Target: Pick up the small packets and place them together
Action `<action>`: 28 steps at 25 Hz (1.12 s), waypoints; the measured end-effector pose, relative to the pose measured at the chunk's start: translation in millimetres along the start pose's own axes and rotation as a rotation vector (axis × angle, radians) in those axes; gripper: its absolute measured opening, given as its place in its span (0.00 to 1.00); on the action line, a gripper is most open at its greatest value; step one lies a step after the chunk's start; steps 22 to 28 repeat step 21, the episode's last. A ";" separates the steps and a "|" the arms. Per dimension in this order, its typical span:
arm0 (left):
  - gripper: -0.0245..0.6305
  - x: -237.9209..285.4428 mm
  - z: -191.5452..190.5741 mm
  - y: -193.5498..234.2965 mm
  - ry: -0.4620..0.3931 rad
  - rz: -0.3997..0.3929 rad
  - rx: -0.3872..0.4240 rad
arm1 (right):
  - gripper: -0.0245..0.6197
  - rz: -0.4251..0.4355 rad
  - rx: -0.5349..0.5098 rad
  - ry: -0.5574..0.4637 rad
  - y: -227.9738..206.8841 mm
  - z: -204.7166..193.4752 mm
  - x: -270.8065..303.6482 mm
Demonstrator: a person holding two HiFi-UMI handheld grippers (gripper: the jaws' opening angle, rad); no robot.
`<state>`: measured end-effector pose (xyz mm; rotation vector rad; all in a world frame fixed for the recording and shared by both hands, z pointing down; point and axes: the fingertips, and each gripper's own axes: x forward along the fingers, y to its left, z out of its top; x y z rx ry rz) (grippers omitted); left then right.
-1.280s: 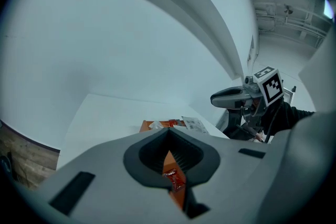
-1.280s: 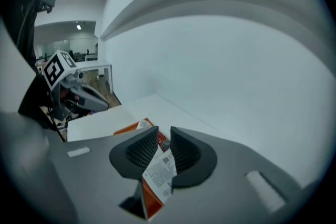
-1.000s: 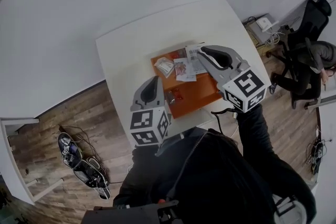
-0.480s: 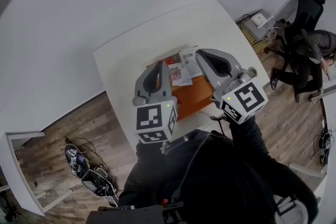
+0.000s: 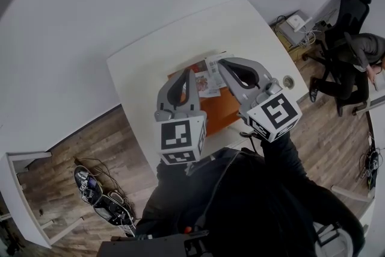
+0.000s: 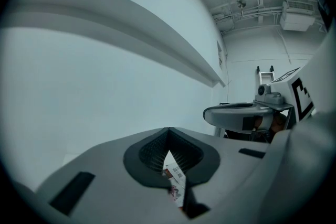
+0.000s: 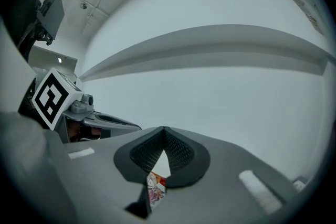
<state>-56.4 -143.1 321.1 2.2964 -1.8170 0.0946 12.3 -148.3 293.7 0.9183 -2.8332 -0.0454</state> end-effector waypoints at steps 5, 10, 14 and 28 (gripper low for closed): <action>0.04 -2.2 -0.3 3.2 0.001 0.004 0.000 | 0.04 0.004 -0.003 0.006 3.6 -0.9 2.6; 0.04 -2.3 -1.4 2.9 0.006 0.001 0.008 | 0.04 0.006 0.001 0.009 2.8 -2.9 3.8; 0.04 -2.6 -2.6 2.9 0.015 -0.004 0.016 | 0.04 0.006 0.005 0.009 1.9 -3.5 4.7; 0.04 -0.5 -2.0 -1.4 0.015 -0.013 0.027 | 0.04 -0.002 0.005 0.012 -3.0 -5.3 4.2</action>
